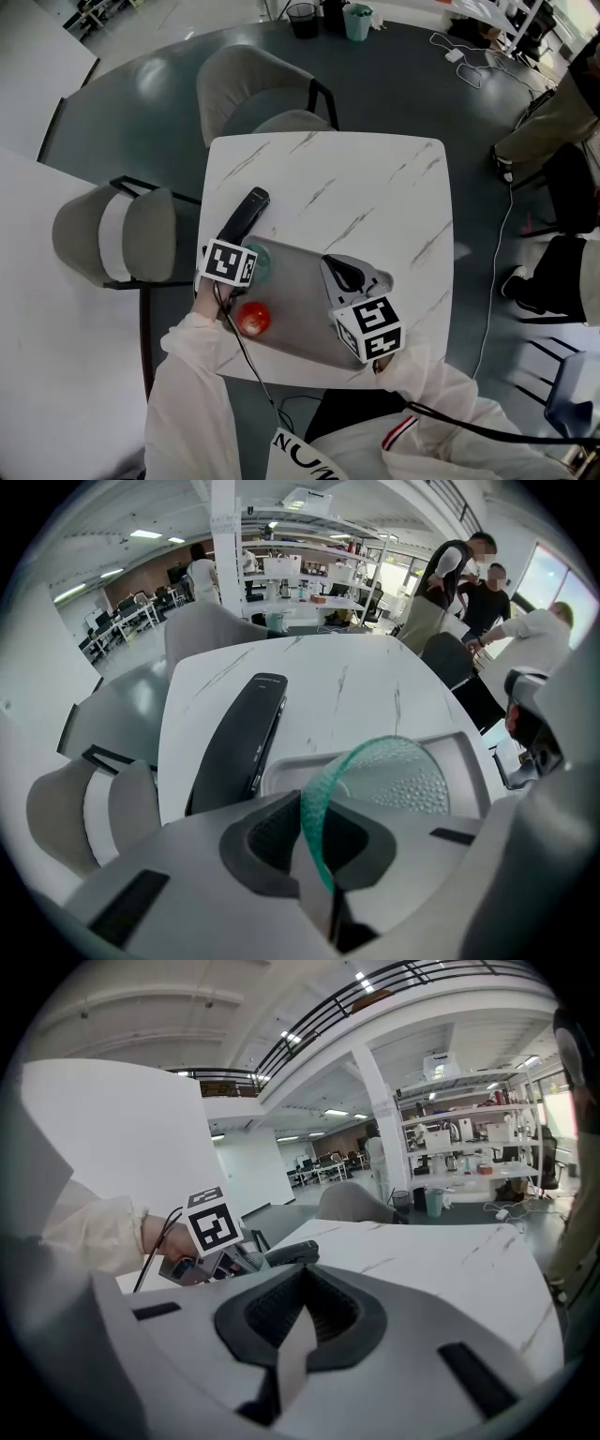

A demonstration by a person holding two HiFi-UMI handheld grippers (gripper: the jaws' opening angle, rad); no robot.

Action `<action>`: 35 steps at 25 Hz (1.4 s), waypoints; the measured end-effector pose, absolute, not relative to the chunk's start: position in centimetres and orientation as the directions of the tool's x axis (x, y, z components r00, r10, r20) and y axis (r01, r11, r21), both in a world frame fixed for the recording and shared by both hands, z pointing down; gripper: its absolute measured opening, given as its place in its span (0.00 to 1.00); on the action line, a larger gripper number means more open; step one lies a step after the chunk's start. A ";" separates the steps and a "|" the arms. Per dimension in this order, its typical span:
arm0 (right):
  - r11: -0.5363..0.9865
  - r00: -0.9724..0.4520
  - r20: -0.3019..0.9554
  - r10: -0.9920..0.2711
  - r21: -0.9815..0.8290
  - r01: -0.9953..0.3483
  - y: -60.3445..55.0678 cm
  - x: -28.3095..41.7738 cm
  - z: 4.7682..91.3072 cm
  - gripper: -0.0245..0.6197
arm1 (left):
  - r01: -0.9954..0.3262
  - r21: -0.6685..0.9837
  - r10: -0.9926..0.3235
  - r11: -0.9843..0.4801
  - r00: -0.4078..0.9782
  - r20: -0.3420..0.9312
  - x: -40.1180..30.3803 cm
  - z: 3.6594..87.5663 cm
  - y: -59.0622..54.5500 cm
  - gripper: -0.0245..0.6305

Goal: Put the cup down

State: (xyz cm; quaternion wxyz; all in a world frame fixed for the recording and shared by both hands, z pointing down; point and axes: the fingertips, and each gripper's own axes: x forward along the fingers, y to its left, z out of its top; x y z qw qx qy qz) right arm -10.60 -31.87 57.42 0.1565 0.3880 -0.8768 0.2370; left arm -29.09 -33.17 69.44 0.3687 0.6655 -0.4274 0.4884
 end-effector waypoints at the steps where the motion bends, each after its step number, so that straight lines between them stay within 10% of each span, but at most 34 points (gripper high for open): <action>1: 0.586 -0.649 0.459 -0.607 -0.293 -0.756 -32.0 -10.5 57.4 0.04 | -0.928 0.074 -0.201 -0.366 0.157 0.967 -29.0 69.6 -33.2 0.07; 35: 0.596 -0.656 0.493 -0.571 -0.301 -0.745 -31.4 -10.2 58.2 0.04 | -0.921 0.123 -0.135 -0.369 0.184 0.974 -29.0 70.3 -33.5 0.20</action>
